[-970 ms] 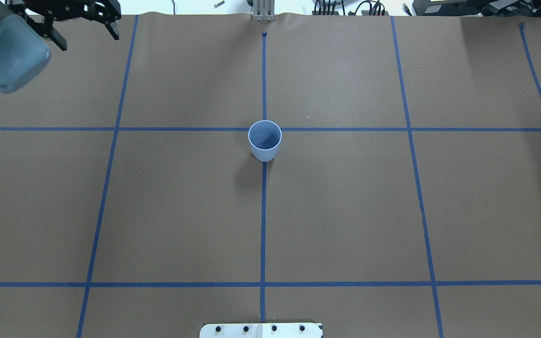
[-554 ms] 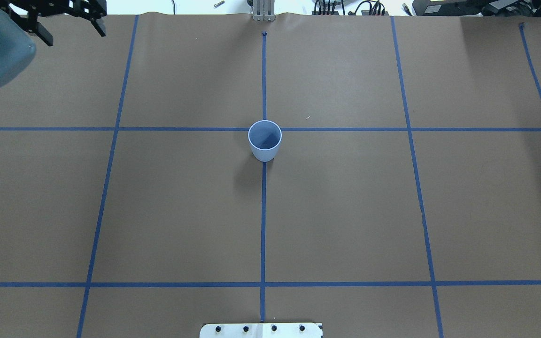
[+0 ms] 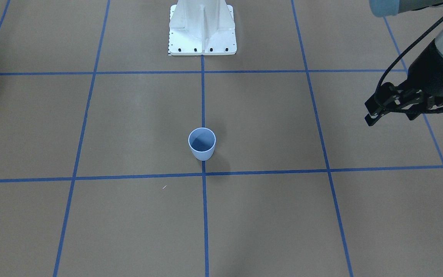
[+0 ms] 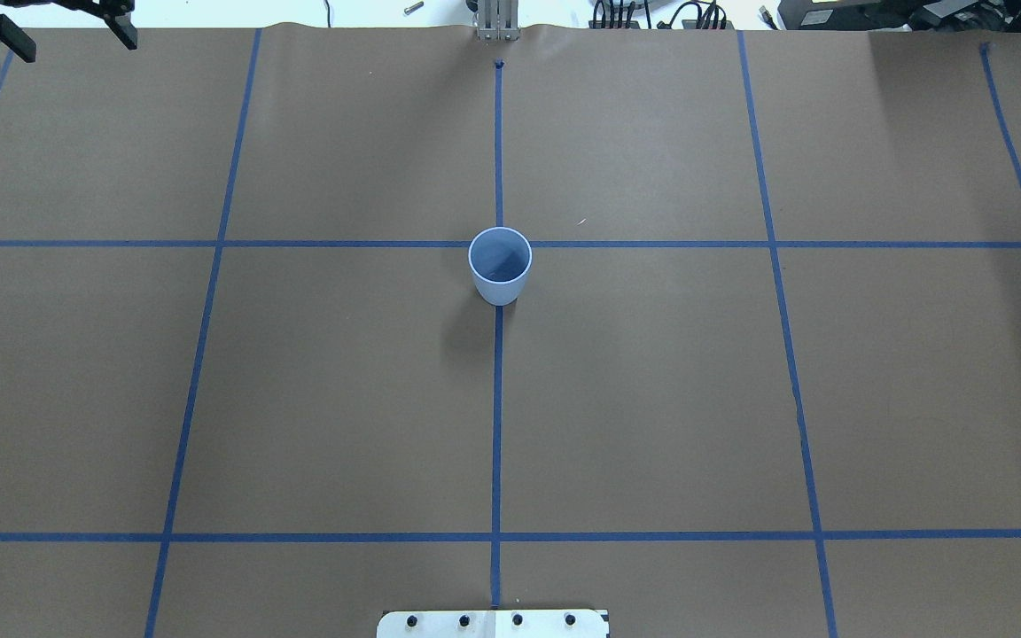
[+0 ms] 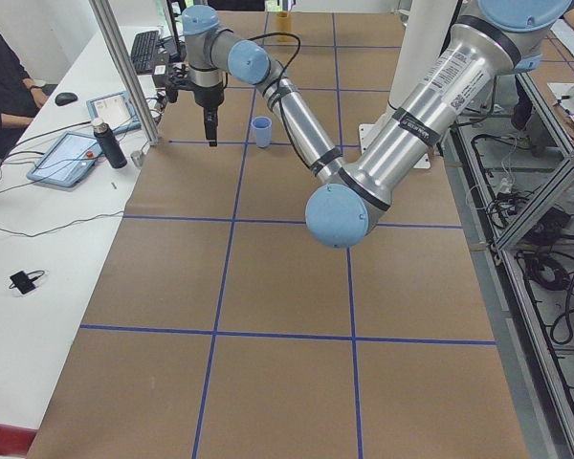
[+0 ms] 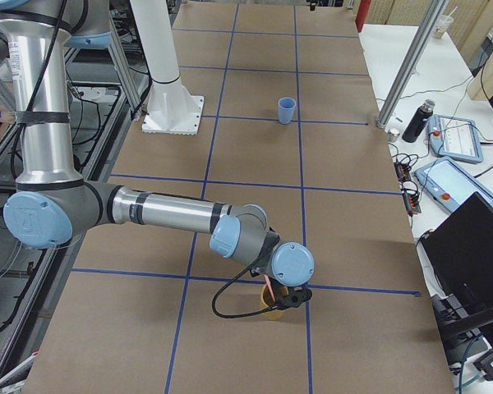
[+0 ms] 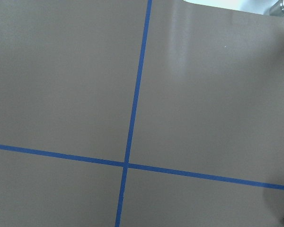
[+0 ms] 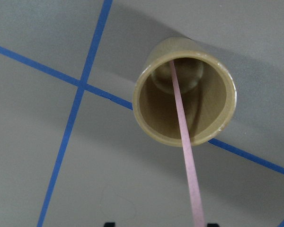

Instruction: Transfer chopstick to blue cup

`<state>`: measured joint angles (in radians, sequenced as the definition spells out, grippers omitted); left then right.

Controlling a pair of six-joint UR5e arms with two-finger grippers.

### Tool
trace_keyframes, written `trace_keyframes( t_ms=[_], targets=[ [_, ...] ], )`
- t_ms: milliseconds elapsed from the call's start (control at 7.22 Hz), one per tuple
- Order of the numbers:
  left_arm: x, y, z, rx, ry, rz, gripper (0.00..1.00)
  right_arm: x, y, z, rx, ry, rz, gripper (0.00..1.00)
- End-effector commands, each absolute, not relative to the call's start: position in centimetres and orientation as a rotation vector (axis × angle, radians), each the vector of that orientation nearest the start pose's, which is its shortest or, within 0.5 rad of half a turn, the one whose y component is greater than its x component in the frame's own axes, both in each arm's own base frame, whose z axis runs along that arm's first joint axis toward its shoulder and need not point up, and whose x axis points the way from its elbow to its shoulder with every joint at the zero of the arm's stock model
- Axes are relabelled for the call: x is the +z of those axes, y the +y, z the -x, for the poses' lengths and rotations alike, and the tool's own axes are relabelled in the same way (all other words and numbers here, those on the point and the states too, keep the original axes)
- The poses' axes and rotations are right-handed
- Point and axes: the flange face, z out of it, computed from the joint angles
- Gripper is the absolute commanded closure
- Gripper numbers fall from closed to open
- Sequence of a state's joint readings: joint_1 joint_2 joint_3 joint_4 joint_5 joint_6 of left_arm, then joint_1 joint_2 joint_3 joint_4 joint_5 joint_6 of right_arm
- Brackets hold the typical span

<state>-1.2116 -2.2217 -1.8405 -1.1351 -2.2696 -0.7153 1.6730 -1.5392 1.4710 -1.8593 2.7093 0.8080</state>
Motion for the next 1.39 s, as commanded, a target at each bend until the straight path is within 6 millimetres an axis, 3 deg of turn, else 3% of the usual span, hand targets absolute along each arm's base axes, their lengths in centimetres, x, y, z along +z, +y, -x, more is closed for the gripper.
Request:
trace_keyframes(
  t_ms=[0, 416, 831, 1247],
  targets=[
    [20.9, -60.4, -15.3, -0.165, 0.828, -0.048, 0.02, 68.9, -47.4, -9.0, 1.007, -0.99, 0.727, 0.57],
    [20.8, -60.4, -15.3, -0.164, 0.83, -0.048, 0.02, 69.6, -46.5, -9.0, 1.017, -0.984, 0.743, 0.68],
    [20.4, -60.2, -15.4, -0.159, 0.85, -0.032, 0.02, 69.9, -46.0, -9.0, 1.023, -0.982, 0.748, 1.0],
    [20.5, -60.1, -15.4, -0.159, 0.851, -0.03, 0.02, 68.3, -46.8, -9.2, 1.068, -0.975, 0.755, 1.0]
  ],
)
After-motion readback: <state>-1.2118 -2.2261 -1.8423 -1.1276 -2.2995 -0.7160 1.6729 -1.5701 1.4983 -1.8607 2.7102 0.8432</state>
